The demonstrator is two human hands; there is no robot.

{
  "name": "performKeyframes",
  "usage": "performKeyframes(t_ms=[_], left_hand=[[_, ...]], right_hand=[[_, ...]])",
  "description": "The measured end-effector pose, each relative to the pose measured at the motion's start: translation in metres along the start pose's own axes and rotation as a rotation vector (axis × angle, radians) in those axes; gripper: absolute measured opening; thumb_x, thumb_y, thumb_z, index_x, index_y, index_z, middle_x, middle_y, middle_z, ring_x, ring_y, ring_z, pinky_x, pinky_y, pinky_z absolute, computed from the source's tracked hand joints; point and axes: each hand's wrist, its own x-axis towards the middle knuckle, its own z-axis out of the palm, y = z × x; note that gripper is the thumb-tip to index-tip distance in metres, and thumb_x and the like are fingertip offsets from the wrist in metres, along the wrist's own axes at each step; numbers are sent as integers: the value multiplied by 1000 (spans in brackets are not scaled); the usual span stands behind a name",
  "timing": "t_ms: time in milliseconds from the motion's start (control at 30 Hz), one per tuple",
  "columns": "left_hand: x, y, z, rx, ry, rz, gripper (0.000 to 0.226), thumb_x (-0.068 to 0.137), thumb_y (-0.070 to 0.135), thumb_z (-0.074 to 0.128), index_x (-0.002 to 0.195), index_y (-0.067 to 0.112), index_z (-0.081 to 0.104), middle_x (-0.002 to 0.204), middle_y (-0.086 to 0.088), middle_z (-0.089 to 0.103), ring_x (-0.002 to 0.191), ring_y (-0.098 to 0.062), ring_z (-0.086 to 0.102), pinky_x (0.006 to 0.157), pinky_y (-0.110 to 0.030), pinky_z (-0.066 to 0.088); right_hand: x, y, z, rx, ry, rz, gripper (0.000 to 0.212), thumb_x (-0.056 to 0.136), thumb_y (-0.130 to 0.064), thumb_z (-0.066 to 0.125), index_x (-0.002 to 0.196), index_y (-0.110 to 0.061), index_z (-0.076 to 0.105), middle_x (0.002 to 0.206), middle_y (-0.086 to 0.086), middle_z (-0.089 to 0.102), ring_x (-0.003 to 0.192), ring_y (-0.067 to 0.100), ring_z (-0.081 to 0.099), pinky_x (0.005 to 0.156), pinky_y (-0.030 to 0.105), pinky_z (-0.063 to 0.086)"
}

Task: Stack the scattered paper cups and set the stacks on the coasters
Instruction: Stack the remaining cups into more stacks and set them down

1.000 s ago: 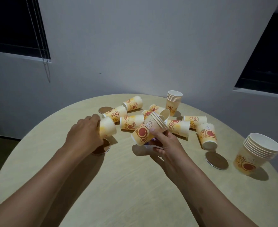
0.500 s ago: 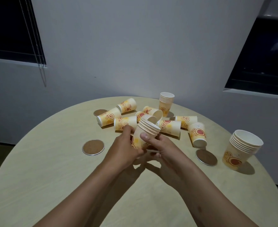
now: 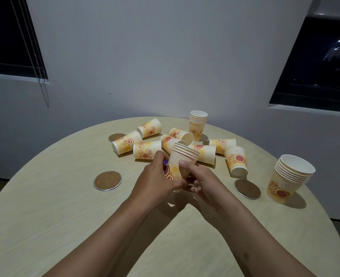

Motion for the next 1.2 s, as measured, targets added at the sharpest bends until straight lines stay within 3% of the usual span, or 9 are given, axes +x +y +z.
performKeyframes(t_ms=[100,267,367,600,700,767,900,1000,1200], left_hand=[[2,-1,2,30,2,10,66,67,43,82,113,33,36,108,9,57,88,-11,63,68,-25,59],[3,-5,6,60,11,2,66,69,40,82,115,34,35,114,7,57,94,-16,63,73,-30,60],[6,-8,8,64,7,8,66,70,40,82,116,34,35,116,7,56,95,-15,63,74,-30,60],[24,-17,-12,87,-166,82,55,71,49,68,118,47,39,114,14,57,92,-8,60,65,-22,54],[48,-30,-30,225,0,119,41,78,32,66,114,42,50,118,10,60,97,-9,56,66,-25,50],[66,-39,-35,446,128,128,46,80,24,69,121,32,52,127,5,58,106,-17,52,79,-35,50],[92,-53,-33,676,55,102,62,79,33,74,134,24,47,136,-1,54,123,-24,46,104,-46,36],[99,-63,-24,709,68,146,65,79,41,75,134,22,46,134,-3,54,122,-26,45,104,-47,34],[93,-62,-21,702,110,143,68,70,39,82,128,20,50,123,-5,53,111,-23,47,94,-41,43]], right_hand=[[-2,6,0,110,-16,23,52,91,-40,75,137,-20,58,125,12,73,116,31,70,88,40,63],[2,15,-2,183,-33,52,49,87,-41,78,130,-20,64,116,15,76,111,38,71,85,54,62],[4,16,-2,182,-28,62,48,87,-38,79,129,-21,63,112,13,78,109,36,73,83,51,63],[11,12,-14,93,45,-9,63,78,-42,84,134,-23,62,119,5,77,119,29,69,106,49,52],[16,5,-23,84,45,-5,54,87,-36,79,136,-21,60,118,5,77,116,25,71,94,39,55],[19,2,-27,81,54,-3,49,88,-37,78,132,-24,61,114,0,79,111,21,73,84,33,60],[25,0,-32,55,62,-4,50,81,-42,81,125,-29,61,119,1,77,114,21,71,86,34,61],[28,0,-35,52,68,-13,59,72,-48,81,124,-30,61,120,-1,76,115,20,70,88,35,61],[31,0,-42,63,74,-7,66,69,-52,82,127,-30,61,113,-5,79,110,18,73,71,25,61]])
